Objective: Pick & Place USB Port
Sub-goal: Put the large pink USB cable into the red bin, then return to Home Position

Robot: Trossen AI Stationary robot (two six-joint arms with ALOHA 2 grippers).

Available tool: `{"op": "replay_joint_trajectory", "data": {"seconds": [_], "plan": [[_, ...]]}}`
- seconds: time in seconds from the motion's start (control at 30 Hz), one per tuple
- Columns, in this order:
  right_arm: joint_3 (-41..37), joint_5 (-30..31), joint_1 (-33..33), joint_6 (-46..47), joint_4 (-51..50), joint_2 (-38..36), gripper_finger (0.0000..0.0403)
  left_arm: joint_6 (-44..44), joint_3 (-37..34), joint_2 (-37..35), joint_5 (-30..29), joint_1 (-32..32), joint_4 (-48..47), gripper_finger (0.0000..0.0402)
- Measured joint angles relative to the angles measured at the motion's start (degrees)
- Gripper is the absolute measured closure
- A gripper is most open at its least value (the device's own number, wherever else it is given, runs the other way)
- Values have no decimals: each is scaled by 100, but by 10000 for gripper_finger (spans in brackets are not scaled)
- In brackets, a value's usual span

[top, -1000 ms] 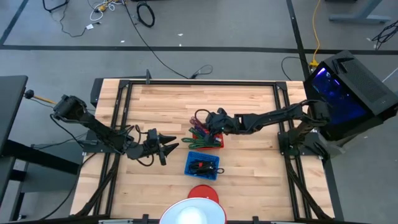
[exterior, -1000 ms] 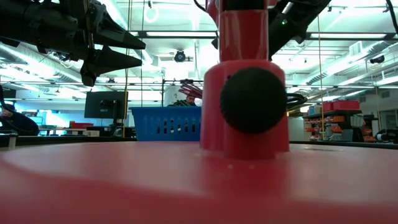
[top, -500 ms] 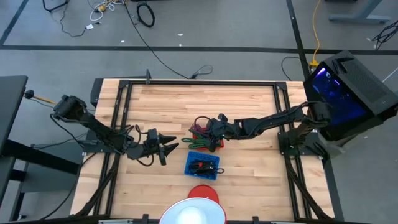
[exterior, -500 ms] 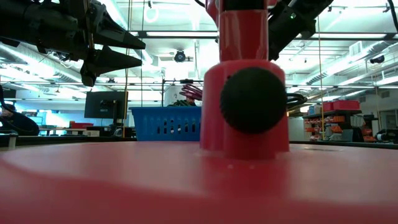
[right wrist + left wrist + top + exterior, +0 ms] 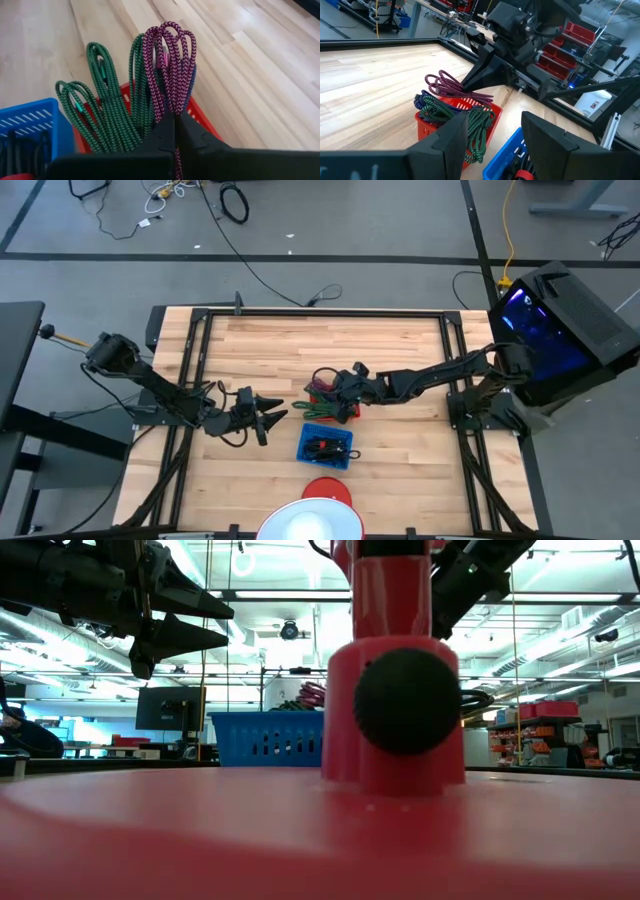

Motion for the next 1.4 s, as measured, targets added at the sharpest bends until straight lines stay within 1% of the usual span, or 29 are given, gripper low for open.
{"op": "replay_joint_trajectory", "data": {"seconds": [0.13, 0.2, 0.37, 0.57, 0.77, 0.97, 1.03, 1.13, 1.2, 1.27, 1.3, 1.33, 1.4], "plan": [[0, 35, 9, 4, -30, 25, 401, 2, 1, 0, -1, 0, -2, 211], [0, 35, 9, 4, -42, 26, 393, 2, 0, 0, -2, 0, 0, 211], [0, -123, 7, -43, -66, 26, 355, 6, 0, 0, -2, 1, -2, 211], [0, -65, 9, -121, 55, 26, 313, 7, 0, 0, 0, 2, -2, 211], [0, -66, -7, -537, 616, 26, 286, 7, 0, 0, 0, 0, -2, 211], [0, -113, -160, -1099, 1246, 26, 272, 12, 0, 0, -2, 2, 0, 211], [0, -262, -246, -1172, 1409, 26, 271, 40, 0, 0, -2, 2, -1, 211], [0, -670, -370, -1415, 1740, 26, 271, 105, 1, 1, -104, 11, 10, 211], [0, -894, -426, -1711, 2093, 24, 271, 393, 1, 2, -371, 88, 113, 211], [-2, -1157, -470, -1990, 2451, -46, 270, 1027, 2, 2, -597, 245, 454, 211], [-2, -1299, -494, -2123, 2650, -102, 270, 1404, 2, 2, -594, 347, 720, 211], [-2, -1435, -521, -2234, 2790, -199, 270, 1800, 2, 2, -485, 463, 1039, 211], [-2, -1707, -584, -2417, 2886, -459, 270, 2631, 2, -63, 56, 672, 1774, 211]]}}
